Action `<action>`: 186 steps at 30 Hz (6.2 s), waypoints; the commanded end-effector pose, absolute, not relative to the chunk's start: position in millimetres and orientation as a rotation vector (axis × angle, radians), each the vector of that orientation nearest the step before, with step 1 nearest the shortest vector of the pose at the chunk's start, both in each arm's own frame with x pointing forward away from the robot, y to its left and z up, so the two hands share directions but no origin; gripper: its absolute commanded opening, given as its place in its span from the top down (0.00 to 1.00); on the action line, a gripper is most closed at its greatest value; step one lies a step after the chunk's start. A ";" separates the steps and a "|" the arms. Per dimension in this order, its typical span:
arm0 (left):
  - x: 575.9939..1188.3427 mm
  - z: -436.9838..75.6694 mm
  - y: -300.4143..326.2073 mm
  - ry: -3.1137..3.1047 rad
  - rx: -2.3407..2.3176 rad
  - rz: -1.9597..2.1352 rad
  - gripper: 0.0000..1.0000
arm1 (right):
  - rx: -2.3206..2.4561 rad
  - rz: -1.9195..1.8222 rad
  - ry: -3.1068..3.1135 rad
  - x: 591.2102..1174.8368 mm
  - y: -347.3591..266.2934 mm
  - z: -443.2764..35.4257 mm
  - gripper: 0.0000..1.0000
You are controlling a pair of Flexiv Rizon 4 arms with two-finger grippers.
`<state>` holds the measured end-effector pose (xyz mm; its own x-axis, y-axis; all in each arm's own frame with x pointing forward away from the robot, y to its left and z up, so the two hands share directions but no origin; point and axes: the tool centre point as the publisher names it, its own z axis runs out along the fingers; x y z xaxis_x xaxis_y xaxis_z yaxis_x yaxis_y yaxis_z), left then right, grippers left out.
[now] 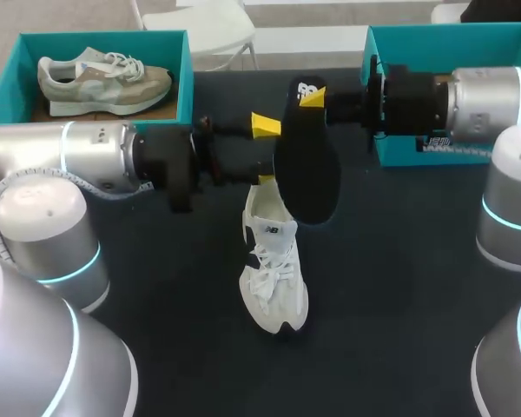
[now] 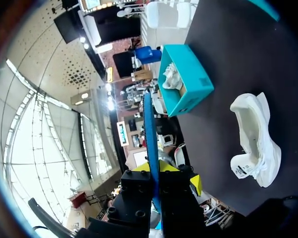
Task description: Take the shoe out of the shoebox, open the shoe tongue, remove and reinsert the insole, then place the shoe into the shoebox
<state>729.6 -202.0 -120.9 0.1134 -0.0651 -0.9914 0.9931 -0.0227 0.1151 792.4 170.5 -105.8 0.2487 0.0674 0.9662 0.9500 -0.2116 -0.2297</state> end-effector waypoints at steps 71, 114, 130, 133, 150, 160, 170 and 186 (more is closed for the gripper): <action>752.9 -131.2 -181.2 1.123 1.159 -1.177 1.00 | -1.324 -1.288 -1.312 776.7 174.6 -100.9 0.00; 743.0 -117.9 -148.8 1.694 0.722 -1.539 1.00 | -1.255 -1.252 -1.394 732.8 127.9 -86.1 0.00; 739.0 -126.9 -147.7 2.212 0.307 -1.969 1.00 | -1.255 -1.252 -1.394 732.8 127.9 -86.1 0.00; 739.0 -126.9 -147.7 2.212 0.307 -1.969 1.00 | -1.255 -1.252 -1.394 732.8 127.9 -86.1 0.00; 739.0 -126.9 -147.7 2.212 0.307 -1.969 1.00 | -1.255 -1.252 -1.394 732.8 127.9 -86.1 0.00; 750.6 -131.3 -153.6 2.429 -0.531 -2.422 1.00 | -1.255 -1.252 -1.394 732.8 127.9 -86.1 0.00; 752.4 -112.4 -157.0 2.391 -1.072 -2.765 1.00 | -1.255 -1.252 -1.394 732.8 127.9 -86.1 0.00; 752.4 -112.4 -157.0 2.391 -1.072 -2.765 1.00 | -1.255 -1.252 -1.394 732.8 127.9 -86.1 0.00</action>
<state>751.7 -155.7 -108.0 -0.6922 0.1159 0.7124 -0.7213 -0.0753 -0.6886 732.9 126.7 -85.5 -0.1271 0.1310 0.9832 0.9916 -0.0076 0.1292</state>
